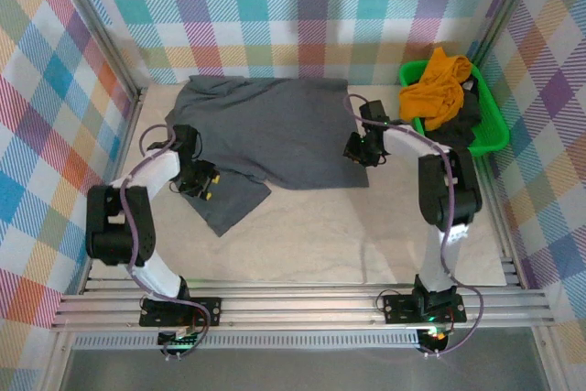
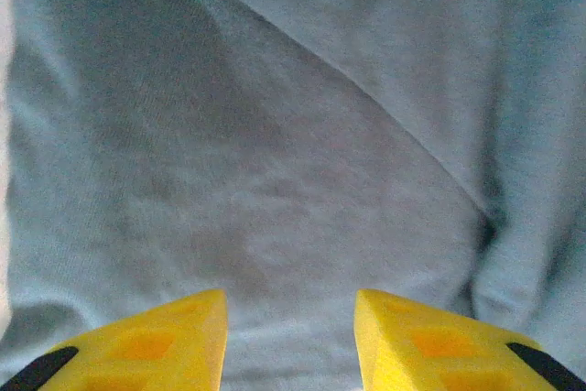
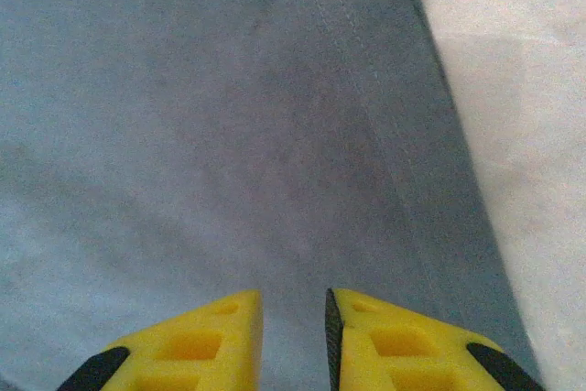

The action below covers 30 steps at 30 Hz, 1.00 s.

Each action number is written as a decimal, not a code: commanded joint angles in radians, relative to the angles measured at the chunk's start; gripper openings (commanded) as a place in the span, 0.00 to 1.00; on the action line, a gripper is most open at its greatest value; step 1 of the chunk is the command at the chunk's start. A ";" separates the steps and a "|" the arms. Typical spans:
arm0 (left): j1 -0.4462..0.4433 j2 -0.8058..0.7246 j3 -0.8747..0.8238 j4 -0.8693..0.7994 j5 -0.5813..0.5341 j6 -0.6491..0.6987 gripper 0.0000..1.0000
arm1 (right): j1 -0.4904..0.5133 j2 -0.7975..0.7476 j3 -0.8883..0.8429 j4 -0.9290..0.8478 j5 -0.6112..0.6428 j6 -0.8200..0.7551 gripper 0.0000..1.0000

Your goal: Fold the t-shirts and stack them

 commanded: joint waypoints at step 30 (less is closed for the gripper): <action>-0.186 -0.402 -0.317 -0.436 -0.100 0.049 0.57 | -0.030 -0.343 -0.231 -0.399 0.204 0.008 0.45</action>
